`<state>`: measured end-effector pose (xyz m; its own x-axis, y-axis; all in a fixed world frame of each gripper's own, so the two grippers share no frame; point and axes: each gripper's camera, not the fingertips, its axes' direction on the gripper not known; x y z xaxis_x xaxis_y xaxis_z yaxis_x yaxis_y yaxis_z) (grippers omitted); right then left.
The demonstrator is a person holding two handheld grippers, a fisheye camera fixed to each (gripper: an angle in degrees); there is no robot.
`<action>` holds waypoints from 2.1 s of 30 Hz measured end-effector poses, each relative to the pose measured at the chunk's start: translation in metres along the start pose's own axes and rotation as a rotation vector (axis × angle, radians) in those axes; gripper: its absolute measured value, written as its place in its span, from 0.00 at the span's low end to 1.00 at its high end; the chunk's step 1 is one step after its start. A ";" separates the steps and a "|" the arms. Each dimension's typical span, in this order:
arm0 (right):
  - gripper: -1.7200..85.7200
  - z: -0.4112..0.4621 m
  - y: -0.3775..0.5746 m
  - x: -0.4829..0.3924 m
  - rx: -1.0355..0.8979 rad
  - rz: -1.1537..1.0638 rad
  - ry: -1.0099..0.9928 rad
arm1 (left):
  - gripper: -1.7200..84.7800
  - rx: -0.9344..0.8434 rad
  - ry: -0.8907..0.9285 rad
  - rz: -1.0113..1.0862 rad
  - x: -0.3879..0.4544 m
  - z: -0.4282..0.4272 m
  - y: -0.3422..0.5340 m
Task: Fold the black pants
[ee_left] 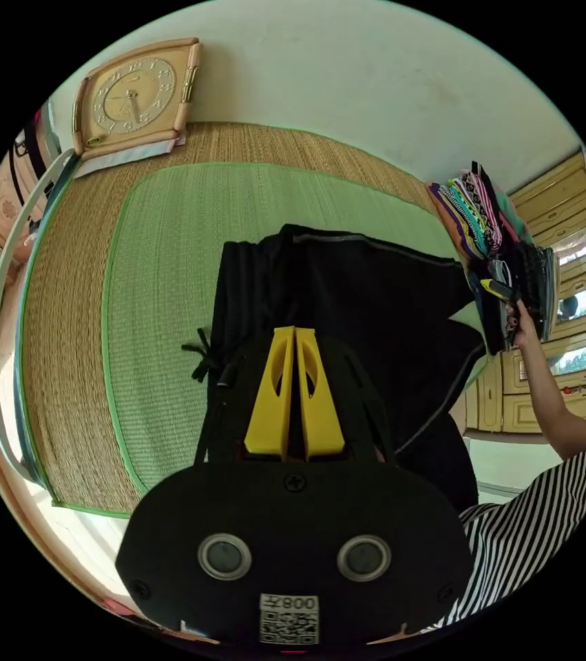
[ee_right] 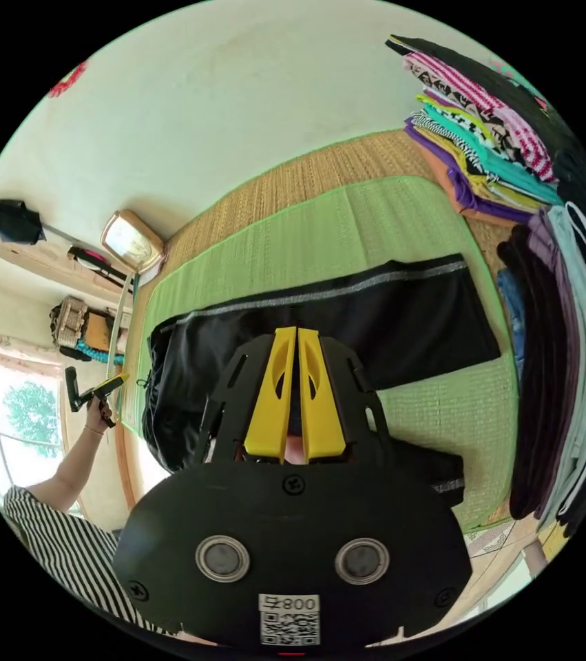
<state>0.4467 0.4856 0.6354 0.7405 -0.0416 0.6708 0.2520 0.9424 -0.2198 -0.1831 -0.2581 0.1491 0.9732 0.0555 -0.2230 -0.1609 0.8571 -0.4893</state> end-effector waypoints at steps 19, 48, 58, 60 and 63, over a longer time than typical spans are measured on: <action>0.06 0.006 0.095 -0.013 -0.011 0.159 0.134 | 0.03 0.016 -0.129 -0.220 -0.121 -0.010 0.080; 0.03 -0.057 0.156 0.134 0.063 0.628 0.260 | 0.04 0.026 0.174 -0.595 -0.261 0.001 0.199; 0.02 -0.123 0.127 0.115 0.234 0.442 0.027 | 0.03 0.220 0.401 -0.573 -0.285 -0.037 0.199; 0.02 -0.150 0.115 0.101 0.298 0.371 -0.013 | 0.03 0.271 0.437 -0.557 -0.289 -0.049 0.195; 0.02 -0.201 0.102 0.076 0.399 0.253 -0.036 | 0.03 0.347 0.475 -0.507 -0.291 -0.072 0.186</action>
<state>0.6533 0.5119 0.5217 0.7243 0.2103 0.6567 -0.1975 0.9757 -0.0946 -0.5086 -0.1518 0.0622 0.7266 -0.5451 -0.4183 0.4225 0.8346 -0.3536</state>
